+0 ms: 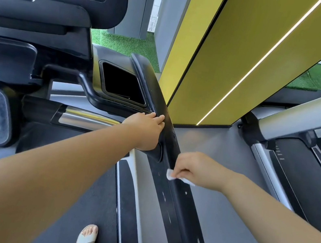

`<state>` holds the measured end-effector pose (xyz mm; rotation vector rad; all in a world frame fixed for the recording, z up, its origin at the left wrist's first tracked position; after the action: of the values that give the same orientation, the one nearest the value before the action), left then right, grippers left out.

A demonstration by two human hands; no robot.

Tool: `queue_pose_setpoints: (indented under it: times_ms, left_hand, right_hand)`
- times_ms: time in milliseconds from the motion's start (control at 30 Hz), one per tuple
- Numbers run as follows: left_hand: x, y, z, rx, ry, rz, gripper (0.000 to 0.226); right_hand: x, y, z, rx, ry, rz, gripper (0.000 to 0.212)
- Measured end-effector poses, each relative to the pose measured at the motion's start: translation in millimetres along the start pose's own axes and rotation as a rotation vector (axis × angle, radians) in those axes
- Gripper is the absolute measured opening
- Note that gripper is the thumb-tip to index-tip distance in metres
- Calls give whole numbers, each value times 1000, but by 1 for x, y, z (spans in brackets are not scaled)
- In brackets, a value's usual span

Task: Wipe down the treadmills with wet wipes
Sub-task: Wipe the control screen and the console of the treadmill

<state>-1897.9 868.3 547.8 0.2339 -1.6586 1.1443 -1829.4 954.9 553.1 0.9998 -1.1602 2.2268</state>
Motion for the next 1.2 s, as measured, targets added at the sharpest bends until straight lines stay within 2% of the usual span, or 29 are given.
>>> queue_pose_setpoints:
  times_ms: [133,267,367,433,533,567,600,667,733,833,967,1100,1200]
  left_hand:
    - [0,0,0,-7,-18,10,60]
    - [2,-1,-1,-15,-33,33,60]
    - [4,-3,-1,-20,-46,49,58]
    - [4,-3,0,-12,-78,50,59]
    - [4,-2,8,62,-130,13,59]
    - [4,-1,10,91,-110,-4,58]
    - [4,0,11,108,-74,-14,58]
    - [3,2,11,123,-32,-10,58]
    - [4,4,14,119,-32,-1,57]
    - [7,3,18,99,-35,24,55]
    - [8,4,17,98,-27,32,56]
    - [6,4,16,108,-2,37,57]
    - [7,3,16,110,0,26,58]
  right_hand:
    - [55,23,-15,-51,153,-373,16]
    - [56,48,-20,-76,158,-458,16]
    - [44,39,-11,-14,104,-425,16]
    - [32,24,0,58,37,-337,16]
    - [0,6,5,-3,-25,60,16]
    - [-4,2,4,-28,-8,127,16]
    - [1,3,1,-47,38,96,16]
    - [32,10,-7,-69,174,-128,14]
    - [57,27,-17,-87,207,-304,17]
    - [76,55,-21,-113,180,-419,20]
    - [70,66,-20,-92,72,-423,19]
    - [49,44,-9,12,47,-428,13]
    - [27,23,-1,36,38,-203,14]
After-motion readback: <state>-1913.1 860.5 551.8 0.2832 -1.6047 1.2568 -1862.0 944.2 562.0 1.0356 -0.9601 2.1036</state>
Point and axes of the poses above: each hand's wrist, its own y-axis towards the middle knuckle, its own x-axis out of the back of the hand, z = x × y, the point moved 9 cm from there along y, towards the middle knuckle, and after that the axes turned 9 degrees about z, right-handed, at the moved point
